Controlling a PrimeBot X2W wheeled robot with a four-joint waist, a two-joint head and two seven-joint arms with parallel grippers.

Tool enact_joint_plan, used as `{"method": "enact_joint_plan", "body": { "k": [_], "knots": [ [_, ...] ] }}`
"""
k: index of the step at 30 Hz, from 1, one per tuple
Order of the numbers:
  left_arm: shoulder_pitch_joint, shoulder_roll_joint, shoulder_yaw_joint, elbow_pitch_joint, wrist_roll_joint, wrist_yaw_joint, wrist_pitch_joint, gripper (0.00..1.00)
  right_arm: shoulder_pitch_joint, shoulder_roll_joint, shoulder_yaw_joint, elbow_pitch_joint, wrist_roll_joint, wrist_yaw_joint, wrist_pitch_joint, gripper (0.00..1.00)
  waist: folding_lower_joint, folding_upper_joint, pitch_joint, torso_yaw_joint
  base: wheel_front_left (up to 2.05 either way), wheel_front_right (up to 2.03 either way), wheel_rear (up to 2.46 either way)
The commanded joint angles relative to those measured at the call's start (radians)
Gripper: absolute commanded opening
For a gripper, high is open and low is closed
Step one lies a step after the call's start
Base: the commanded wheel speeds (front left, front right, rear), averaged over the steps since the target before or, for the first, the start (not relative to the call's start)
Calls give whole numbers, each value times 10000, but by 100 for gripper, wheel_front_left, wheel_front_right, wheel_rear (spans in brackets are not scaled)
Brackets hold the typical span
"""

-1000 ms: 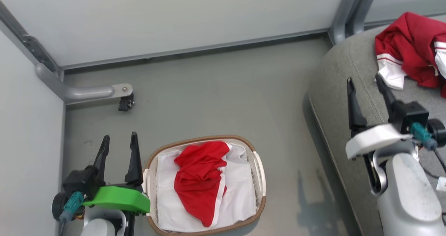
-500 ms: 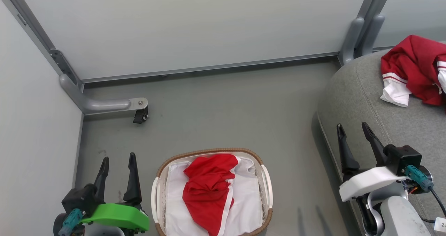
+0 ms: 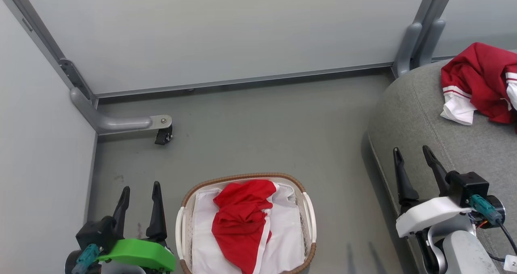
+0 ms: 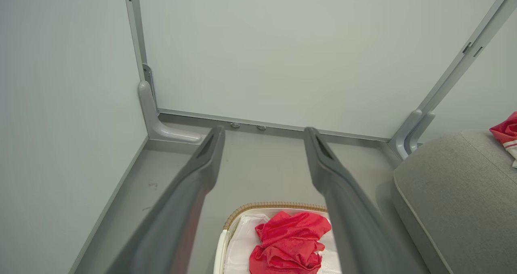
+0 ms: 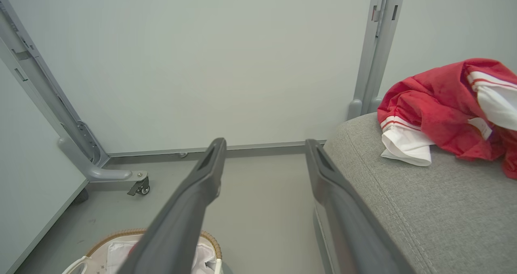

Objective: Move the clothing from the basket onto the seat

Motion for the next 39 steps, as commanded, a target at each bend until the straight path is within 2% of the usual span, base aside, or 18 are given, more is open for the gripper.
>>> {"method": "enact_joint_plan", "body": {
  "k": [1, 14, 22, 28, 39],
  "knots": [
    [62, 7, -21, -13, -27, 19, -8, 100, 31, -36, 41, 24, -62, -14, -3, 100, 1, 0, 12, -1, 0, 0, 0],
    [-24, 8, -140, 36, 8, -17, -9, 100, -20, -37, 170, -42, -185, -14, -3, 100, 1, 0, 62, -18, 0, 0, 0],
    [-761, 11, -620, 635, 139, -61, -7, 100, -349, -37, 224, -267, -195, -14, -3, 100, 1, 0, 608, -153, 0, 0, 0],
    [-2094, 17, -1352, 1956, 410, -118, -7, 100, -814, -35, 285, -515, -257, -14, -3, 100, 1, 0, 1644, -390, 0, 0, 0],
    [-5109, 94, -2954, 5379, 1720, -165, -9, 100, -2149, -33, 693, -813, 58, -14, -3, 100, 1, 0, 4555, -1362, 0, 0, 0]
  ]
}}
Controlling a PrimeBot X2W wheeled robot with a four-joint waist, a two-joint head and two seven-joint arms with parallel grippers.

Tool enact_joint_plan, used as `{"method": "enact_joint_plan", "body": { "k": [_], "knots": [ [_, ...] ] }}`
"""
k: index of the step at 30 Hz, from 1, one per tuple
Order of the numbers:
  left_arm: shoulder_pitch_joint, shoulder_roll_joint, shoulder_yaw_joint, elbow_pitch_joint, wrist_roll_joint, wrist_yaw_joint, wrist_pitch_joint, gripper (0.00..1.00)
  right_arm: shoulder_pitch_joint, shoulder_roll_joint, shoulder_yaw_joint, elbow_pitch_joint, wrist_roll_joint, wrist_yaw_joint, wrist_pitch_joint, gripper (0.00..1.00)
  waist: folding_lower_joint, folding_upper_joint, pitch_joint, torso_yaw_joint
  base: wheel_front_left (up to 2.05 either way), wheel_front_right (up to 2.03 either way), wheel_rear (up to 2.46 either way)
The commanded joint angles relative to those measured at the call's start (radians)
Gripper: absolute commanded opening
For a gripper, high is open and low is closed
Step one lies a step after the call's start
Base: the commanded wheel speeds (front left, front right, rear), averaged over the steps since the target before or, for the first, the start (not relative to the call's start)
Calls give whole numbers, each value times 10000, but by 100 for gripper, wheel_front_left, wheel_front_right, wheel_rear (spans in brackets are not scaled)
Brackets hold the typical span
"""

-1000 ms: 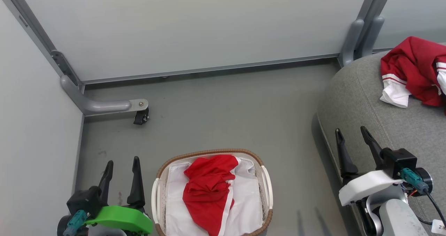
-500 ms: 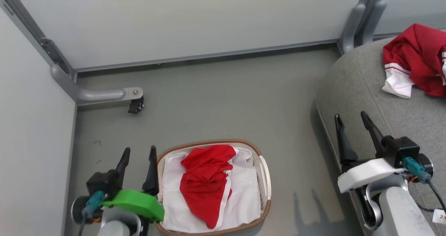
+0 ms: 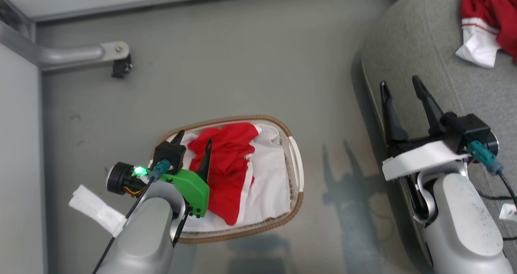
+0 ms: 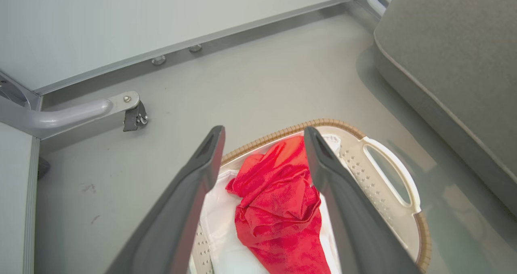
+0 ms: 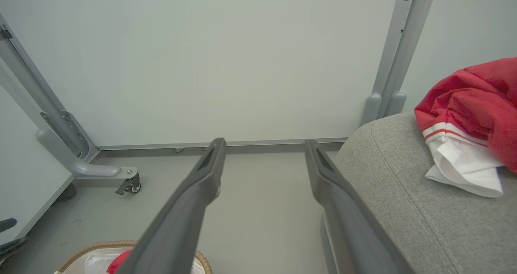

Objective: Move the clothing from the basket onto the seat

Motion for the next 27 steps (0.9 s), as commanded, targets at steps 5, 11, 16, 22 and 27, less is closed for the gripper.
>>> {"method": "enact_joint_plan", "body": {
  "k": [5, 11, 16, 22, 27],
  "knots": [
    [-1134, 237, -520, 1494, 428, -38, -3, 100, -660, -28, 256, -143, 424, -14, -3, 100, -1, 0, 2555, -1248, 0, 0, 0],
    [-1905, 368, -983, 2713, 647, -40, 10, 100, -1108, -24, 655, -239, 823, -14, -3, 100, -1, 0, 3551, -1757, 0, 0, 0],
    [-2384, 558, -1316, 3229, 784, -42, 4, 100, -1388, -22, 856, -337, 1147, -14, -3, 100, -1, 0, 4174, -2079, 0, 0, 0],
    [-2892, 768, -1489, 3543, 832, -43, -2, 100, -1593, -22, 1017, -388, 1464, -14, -2, 100, -1, 0, 4722, -2320, 0, 0, 0],
    [-3170, 980, -1518, 3744, 817, 194, -4, 100, -1764, -23, 1107, -413, 1555, -14, -2, 100, -1, 0, 4989, -2428, 0, 0, 0]
  ]
}}
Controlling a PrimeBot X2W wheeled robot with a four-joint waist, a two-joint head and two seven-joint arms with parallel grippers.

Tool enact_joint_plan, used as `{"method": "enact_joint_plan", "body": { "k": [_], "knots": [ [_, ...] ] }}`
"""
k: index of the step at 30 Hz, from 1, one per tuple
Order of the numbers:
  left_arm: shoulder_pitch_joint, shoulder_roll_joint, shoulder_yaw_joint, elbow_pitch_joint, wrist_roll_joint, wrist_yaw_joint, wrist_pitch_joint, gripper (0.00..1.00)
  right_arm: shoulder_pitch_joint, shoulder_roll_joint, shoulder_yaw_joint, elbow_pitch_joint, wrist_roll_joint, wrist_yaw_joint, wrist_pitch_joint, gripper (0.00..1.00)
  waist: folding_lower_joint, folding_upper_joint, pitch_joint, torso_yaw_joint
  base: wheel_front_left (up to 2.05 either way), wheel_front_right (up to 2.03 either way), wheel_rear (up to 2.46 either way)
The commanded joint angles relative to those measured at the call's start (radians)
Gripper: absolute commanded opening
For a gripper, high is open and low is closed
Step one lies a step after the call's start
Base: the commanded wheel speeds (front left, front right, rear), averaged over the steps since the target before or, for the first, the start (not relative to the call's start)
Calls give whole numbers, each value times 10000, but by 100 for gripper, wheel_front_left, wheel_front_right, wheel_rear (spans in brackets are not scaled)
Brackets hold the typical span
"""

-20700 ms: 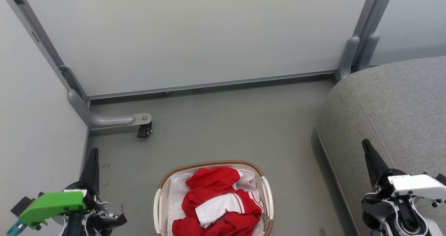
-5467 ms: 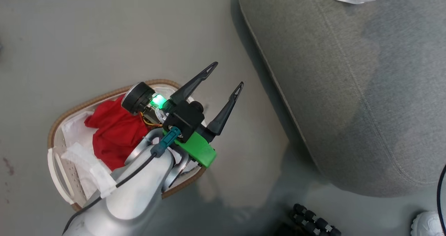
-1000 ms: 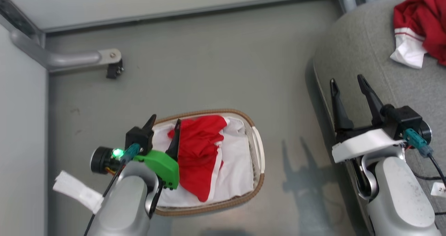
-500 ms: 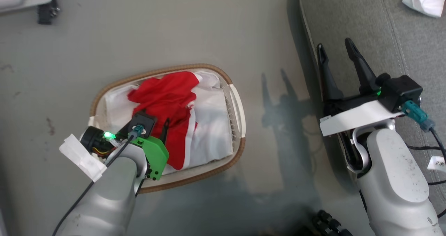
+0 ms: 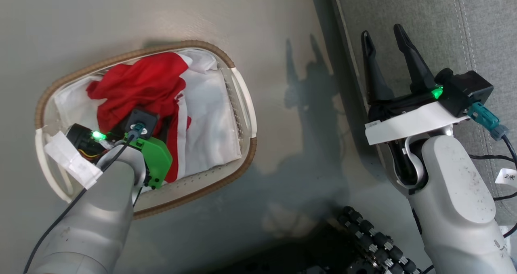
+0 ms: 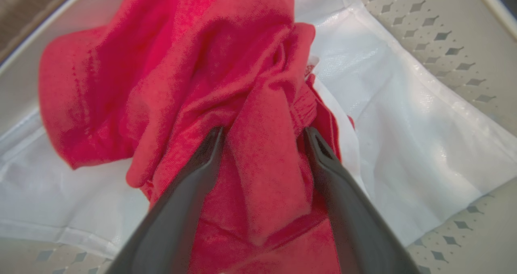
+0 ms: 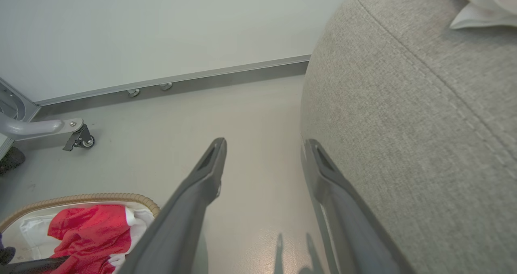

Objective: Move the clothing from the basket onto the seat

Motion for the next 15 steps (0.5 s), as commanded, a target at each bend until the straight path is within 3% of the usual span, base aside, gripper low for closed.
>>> {"method": "enact_joint_plan", "body": {
  "k": [1, 2, 3, 4, 5, 6, 15],
  "knots": [
    [-210, 117, -6, 63, 65, 95, -4, 100, -193, -14, 32, -24, 40, -14, -2, 100, -2, -1, 397, -355, 0, 0, 0],
    [-238, 118, -2, 108, 39, 118, -4, 100, -209, -14, 34, -14, 52, -14, -2, 100, -2, -1, 408, -359, 0, 0, 0],
    [-259, 125, 17, 156, -9, 170, -4, 82, -235, -17, 30, -3, 62, -14, -2, 100, -2, -1, 412, -358, 0, 0, 0],
    [-266, 129, 32, 189, -50, 196, -4, 43, -263, -17, 21, 6, 62, -14, -2, 100, -2, -1, 407, -354, 0, 0, 0],
    [-266, 128, 33, 220, -78, 200, -4, 16, -294, -15, 7, 13, 57, -14, -2, 100, -2, -1, 392, -342, 0, 0, 0],
    [-253, 116, 32, 236, -86, 205, -5, 0, -306, -17, -8, 24, 41, -14, -2, 100, -2, -1, 366, -325, 0, 0, 0],
    [531, -148, 88, -569, -435, 127, -5, 0, -37, -22, -141, 260, -307, -14, -2, 100, -2, -1, -442, 44, 0, 0, 0]
  ]
}}
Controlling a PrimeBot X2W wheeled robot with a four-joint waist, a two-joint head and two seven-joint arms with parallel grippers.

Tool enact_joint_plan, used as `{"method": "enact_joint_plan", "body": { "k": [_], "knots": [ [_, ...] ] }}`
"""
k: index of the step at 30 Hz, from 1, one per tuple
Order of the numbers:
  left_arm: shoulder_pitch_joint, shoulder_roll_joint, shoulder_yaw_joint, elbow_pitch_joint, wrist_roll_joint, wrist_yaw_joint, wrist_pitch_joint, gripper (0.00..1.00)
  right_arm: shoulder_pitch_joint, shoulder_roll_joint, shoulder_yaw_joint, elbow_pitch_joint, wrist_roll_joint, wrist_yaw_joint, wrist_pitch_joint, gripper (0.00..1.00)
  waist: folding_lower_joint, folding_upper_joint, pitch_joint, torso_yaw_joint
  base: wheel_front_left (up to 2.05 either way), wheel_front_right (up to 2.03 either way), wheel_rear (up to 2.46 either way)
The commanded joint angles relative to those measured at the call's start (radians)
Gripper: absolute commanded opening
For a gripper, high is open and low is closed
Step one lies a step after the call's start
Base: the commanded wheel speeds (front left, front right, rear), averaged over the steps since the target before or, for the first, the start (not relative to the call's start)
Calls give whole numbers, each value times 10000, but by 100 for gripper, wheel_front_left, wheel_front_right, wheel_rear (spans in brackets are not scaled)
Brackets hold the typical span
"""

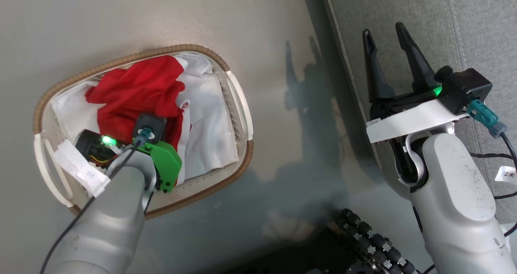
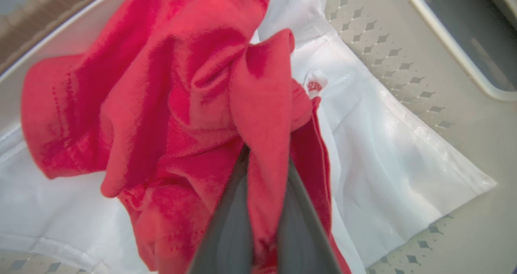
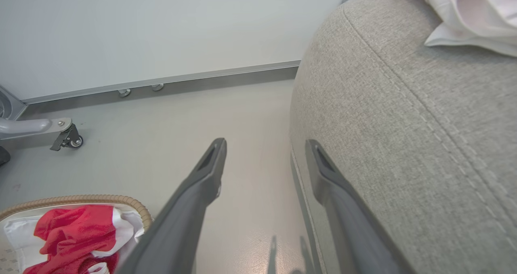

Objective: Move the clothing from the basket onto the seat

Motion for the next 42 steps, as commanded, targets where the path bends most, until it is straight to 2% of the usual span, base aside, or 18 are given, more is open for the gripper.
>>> {"method": "enact_joint_plan", "body": {
  "k": [1, 13, 23, 33, 42],
  "knots": [
    [282, -3, 46, -199, -114, -49, -4, 0, 145, -31, -71, 81, -95, -14, -2, 100, -1, 0, -498, 279, 0, 0, 0],
    [1569, 137, -399, -2597, -77, -282, -5, 0, 1044, -36, -431, 501, -917, -14, -2, 100, -1, 0, -2983, 1229, 0, 0, 0],
    [2102, 668, -1289, -5079, -111, -348, -6, 0, 2167, -36, -531, 778, -1465, -14, -2, 100, -1, 0, -5391, 1763, 0, 0, 0],
    [964, 1684, -3227, -6480, -518, -344, -6, 0, 3074, -34, -198, 1063, -1646, -14, -2, 100, -1, 0, -7178, 1859, 0, 0, 0],
    [-658, 2092, -4202, -7010, -1291, -346, -6, 0, 3558, -34, 243, 1151, -1698, -14, -2, 100, -1, 0, -8121, 1813, 0, 0, 0]
  ]
}}
